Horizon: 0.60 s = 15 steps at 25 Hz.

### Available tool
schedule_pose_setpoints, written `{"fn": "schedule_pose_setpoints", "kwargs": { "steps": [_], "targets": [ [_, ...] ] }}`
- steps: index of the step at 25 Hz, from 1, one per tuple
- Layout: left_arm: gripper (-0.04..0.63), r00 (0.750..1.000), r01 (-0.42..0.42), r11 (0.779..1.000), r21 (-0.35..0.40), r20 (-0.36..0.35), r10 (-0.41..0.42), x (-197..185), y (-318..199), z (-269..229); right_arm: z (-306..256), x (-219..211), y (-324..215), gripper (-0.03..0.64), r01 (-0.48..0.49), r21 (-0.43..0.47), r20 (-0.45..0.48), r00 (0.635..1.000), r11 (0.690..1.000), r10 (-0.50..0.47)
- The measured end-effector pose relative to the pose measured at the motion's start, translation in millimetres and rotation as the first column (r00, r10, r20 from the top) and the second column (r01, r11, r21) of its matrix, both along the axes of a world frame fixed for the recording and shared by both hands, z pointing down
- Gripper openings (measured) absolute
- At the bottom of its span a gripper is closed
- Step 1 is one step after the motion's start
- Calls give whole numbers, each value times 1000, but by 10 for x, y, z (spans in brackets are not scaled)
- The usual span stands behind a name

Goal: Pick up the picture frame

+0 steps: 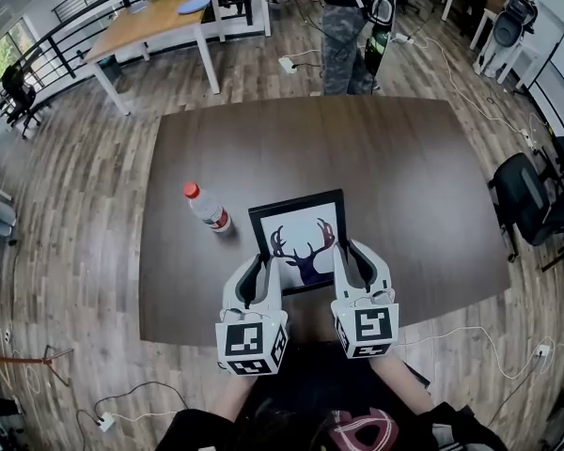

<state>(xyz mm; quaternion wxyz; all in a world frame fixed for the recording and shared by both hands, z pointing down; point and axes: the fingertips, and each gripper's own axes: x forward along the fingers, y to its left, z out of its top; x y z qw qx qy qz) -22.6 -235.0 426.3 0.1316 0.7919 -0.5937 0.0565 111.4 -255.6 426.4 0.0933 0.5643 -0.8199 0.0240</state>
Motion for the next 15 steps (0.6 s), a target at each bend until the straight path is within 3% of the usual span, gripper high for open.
{"fn": "schedule_pose_setpoints", "kwargs": {
  "steps": [15],
  "targets": [
    [84, 1000, -1, 1000, -10, 28, 2, 7, 8, -7, -15, 1, 17, 71, -1, 1, -14, 1000, 1000, 1]
  ]
}}
